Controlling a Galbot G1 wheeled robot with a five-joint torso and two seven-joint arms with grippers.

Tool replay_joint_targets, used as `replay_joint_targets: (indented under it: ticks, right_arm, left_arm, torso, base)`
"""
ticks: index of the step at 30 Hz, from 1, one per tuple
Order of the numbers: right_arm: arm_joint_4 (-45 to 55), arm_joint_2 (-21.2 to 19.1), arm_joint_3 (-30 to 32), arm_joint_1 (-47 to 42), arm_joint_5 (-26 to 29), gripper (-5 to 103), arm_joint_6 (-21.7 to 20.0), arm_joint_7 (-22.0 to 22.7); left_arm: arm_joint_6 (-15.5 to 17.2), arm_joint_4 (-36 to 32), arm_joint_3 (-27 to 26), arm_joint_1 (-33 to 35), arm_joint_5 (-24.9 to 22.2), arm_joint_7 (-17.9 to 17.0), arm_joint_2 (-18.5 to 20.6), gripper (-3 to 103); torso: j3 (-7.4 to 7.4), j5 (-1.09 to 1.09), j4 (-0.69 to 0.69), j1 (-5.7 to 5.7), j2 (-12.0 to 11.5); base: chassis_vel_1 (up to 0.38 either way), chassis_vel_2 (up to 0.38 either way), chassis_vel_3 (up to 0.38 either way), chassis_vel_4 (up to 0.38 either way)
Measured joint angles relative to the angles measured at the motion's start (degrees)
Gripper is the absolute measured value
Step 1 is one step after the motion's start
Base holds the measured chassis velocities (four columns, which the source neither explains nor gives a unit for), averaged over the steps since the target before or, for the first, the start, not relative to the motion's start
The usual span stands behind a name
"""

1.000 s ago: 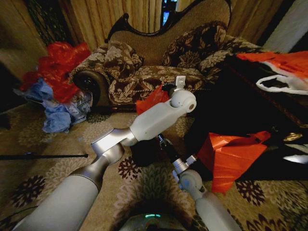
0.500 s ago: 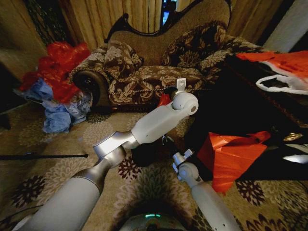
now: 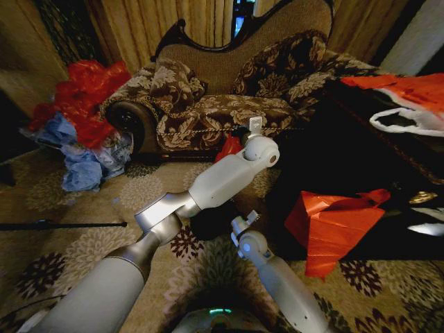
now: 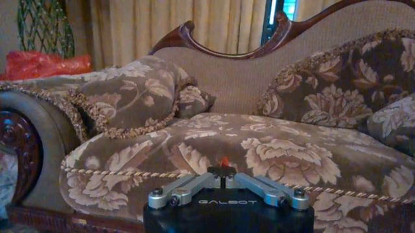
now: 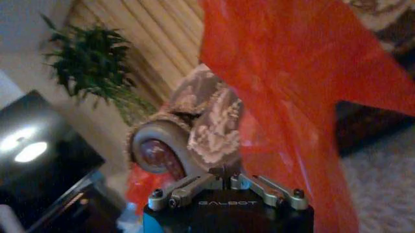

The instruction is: Place a garbage bag over the trash bin.

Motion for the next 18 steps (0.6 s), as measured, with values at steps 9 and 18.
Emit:
replay_joint_targets:
  ticks: [9, 18]
  right_arm:
    - [-2.5, 1.9, 3.9, 1.3, -0.5, 0, 0.4, 7.4]
    - [-4.0, 0.3, 9.6, 1.9, 1.2, 0, 1.4, 5.1]
  left_arm:
    - [0.3, -2.9, 1.2, -0.5, -2.0, -1.3, 0.0, 0]
    - [0.9, -5.8, 2.9, -0.6, -5.2, -2.8, 0.0, 0]
  torso:
    - [0.0, 0.01, 0.0, 0.0, 0.0]
    - [0.0, 0.01, 0.0, 0.0, 0.0]
  base:
    - [0.0, 0.0, 0.0, 0.0]
    - [0.0, 0.0, 0.0, 0.0]
